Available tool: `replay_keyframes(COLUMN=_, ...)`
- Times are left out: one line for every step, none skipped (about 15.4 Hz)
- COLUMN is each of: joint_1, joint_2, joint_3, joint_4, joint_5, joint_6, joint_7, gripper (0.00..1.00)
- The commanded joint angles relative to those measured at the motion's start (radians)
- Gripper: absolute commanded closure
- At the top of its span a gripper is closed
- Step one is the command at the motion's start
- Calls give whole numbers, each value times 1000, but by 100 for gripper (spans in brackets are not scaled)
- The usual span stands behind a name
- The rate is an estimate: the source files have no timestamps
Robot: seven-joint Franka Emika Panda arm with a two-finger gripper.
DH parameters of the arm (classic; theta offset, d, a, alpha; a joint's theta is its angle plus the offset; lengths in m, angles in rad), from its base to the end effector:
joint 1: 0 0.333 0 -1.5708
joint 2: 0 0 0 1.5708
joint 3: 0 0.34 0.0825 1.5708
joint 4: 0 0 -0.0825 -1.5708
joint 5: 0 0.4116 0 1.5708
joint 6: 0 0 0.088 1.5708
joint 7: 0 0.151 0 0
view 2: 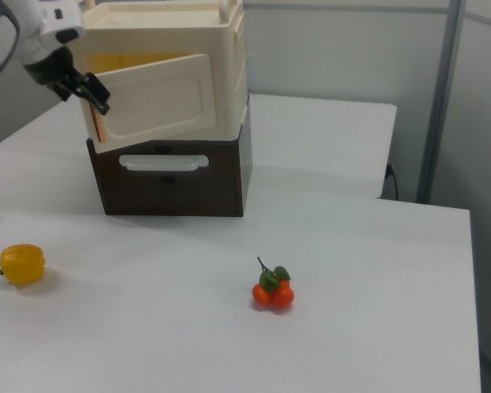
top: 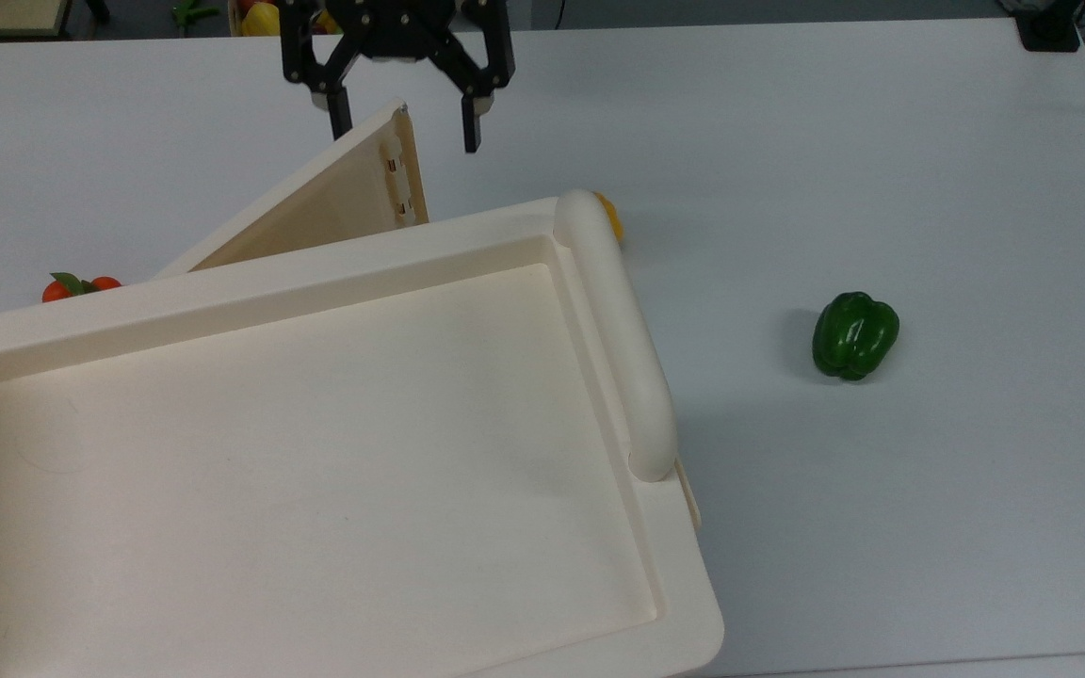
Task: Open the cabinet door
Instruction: 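Push the door edge further around its hinge to open it wide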
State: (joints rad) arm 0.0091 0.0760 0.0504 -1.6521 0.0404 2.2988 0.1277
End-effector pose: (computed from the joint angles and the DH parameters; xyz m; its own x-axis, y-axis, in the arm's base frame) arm 0.6819 0.0417 0.6033 0.8415 -0.1062 0.5297 -0.0547 -0.9922 -0.1121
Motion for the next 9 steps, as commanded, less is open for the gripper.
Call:
replay_keyframes(joint_1=-18, joint_2=34, joint_3=-12, joint_4=14, joint_5=-26, joint_6=36, joint_7=18, gripper=0)
replay_keyframes(joint_1=-26, joint_2=33, joint_3=-18, joint_4=12, joint_5=-28, joint_6=25, joint_7=13, gripper=0)
replay_keyframes(joint_1=-29, joint_2=30, joint_3=-30, joint_4=2, joint_5=-28, joint_6=24, joint_7=13, gripper=0)
replay_keyframes(joint_1=-29, joint_2=24, joint_3=-43, joint_4=-8, joint_5=-28, joint_6=24, joint_7=12, gripper=0)
replay_keyframes(joint_1=-31, joint_2=21, joint_3=-52, joint_4=-11, joint_5=-28, joint_6=22, joint_7=10, gripper=0)
replay_keyframes(joint_1=-31, joint_2=21, joint_3=-64, joint_4=-11, joint_5=-28, joint_6=7, joint_7=10, gripper=0)
replay_keyframes(joint_1=-31, joint_2=21, joint_3=-76, joint_4=-11, joint_5=-28, joint_6=-21, joint_7=9, gripper=0)
replay_keyframes(joint_1=-32, joint_2=19, joint_3=-92, joint_4=-11, joint_5=-28, joint_6=-45, joint_7=4, gripper=0)
replay_keyframes(joint_1=-32, joint_2=15, joint_3=-101, joint_4=-11, joint_5=-28, joint_6=-76, joint_7=-8, gripper=0)
